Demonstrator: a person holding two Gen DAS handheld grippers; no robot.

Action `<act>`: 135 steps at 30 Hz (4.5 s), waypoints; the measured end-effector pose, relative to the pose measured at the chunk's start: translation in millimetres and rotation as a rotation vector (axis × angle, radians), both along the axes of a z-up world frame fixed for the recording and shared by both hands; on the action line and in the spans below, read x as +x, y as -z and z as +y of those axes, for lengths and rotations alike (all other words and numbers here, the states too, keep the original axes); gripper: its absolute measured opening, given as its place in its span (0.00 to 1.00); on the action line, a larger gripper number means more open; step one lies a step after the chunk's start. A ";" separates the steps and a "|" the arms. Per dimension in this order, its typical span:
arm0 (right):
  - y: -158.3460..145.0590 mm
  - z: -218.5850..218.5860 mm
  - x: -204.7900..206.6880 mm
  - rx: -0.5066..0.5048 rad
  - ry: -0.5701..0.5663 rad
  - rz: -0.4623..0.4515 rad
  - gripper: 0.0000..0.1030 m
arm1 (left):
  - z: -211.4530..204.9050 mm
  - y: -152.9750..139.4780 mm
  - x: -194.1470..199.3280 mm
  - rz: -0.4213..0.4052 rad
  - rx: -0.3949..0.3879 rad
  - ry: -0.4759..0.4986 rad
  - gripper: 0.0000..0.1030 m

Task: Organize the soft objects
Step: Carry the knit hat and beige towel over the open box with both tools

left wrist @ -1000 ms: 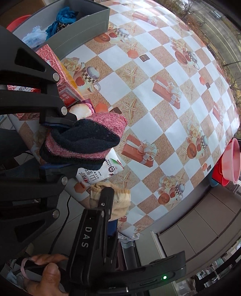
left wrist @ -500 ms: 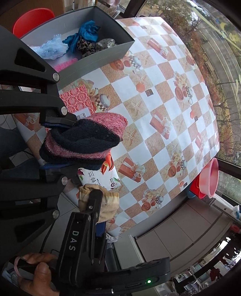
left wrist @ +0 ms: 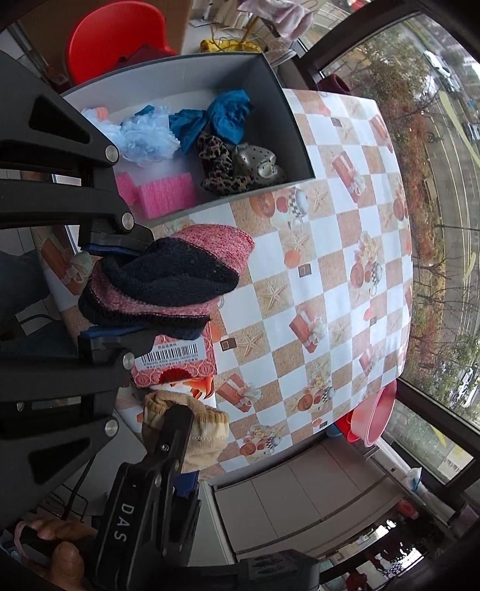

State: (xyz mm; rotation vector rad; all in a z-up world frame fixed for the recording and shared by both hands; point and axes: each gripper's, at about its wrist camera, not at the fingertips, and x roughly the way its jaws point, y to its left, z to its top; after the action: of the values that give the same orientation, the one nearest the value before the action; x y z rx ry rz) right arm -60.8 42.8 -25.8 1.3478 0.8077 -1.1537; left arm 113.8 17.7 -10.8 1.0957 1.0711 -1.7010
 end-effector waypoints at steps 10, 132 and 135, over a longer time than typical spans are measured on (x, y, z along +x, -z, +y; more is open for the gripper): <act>-9.7 -22.2 56.6 -0.014 -0.138 0.022 0.46 | -1.7 11.4 67.6 0.004 0.020 -0.163 0.29; 69.7 -96.9 217.6 0.126 -0.414 0.045 0.46 | -55.8 102.7 169.0 -0.226 0.143 -0.339 0.29; 70.0 -96.5 217.6 0.126 -0.415 0.045 0.46 | -56.0 102.4 170.2 -0.228 0.144 -0.337 0.29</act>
State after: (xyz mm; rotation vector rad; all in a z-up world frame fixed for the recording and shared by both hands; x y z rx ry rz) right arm 156.8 -53.7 -95.8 1.1845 1.1464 -0.8184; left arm 284.1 -38.2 -113.2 1.0973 1.1697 -1.2205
